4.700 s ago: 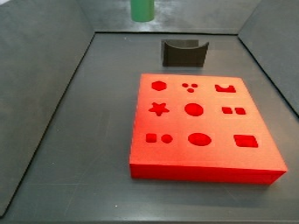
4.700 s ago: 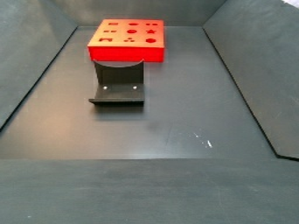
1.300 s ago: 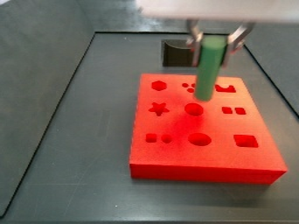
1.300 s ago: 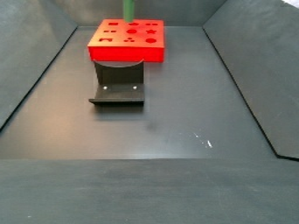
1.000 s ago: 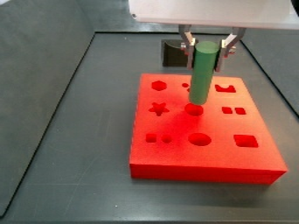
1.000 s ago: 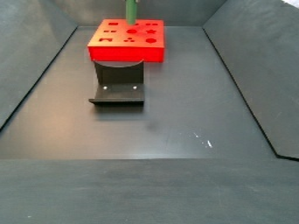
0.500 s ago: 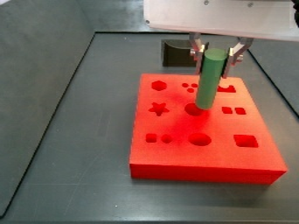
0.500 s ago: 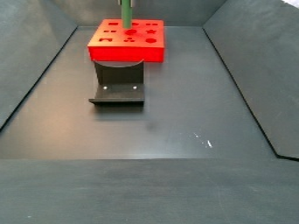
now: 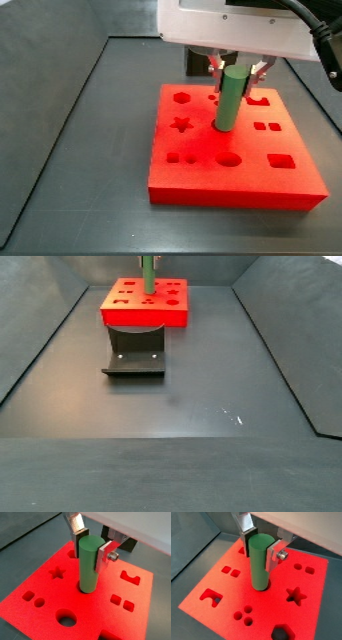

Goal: Insert the round object.

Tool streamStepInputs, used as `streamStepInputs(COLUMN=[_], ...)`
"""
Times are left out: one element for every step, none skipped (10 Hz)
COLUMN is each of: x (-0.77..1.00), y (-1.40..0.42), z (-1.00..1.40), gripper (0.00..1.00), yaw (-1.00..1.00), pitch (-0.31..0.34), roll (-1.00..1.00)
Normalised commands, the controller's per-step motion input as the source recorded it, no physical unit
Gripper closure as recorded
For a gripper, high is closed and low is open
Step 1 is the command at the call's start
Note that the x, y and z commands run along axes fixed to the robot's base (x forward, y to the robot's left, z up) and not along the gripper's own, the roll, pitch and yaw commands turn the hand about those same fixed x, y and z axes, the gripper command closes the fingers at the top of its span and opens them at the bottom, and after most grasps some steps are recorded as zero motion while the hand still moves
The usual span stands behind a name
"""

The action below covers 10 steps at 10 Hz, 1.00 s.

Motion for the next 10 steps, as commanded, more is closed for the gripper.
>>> streamStepInputs(x=[-0.25, -0.08, 0.00, 0.00, 0.01, 0.10, 0.12, 0.08, 0.12, 0.16], y=[-0.06, -0.11, -0.07, 0.00, 0.00, 0.00, 0.00, 0.00, 0.00, 0.00], z=[0.00, -0.02, -0.07, -0.08, -0.04, -0.55, -0.79, -0.85, -0.85, -0.84], gripper=[1.00, 1.00, 1.00, 1.00, 1.00, 1.00, 1.00, 1.00, 1.00, 1.00], yaw=[0.00, 0.00, 0.00, 0.00, 0.00, -0.01, -0.04, -0.04, -0.07, -0.08], pitch=[-0.100, -0.071, -0.044, -0.006, 0.000, -0.021, -0.066, -0.096, -0.083, -0.067], roll=[0.00, 0.00, 0.00, 0.00, 0.00, 0.01, 0.00, 0.00, 0.00, 0.00])
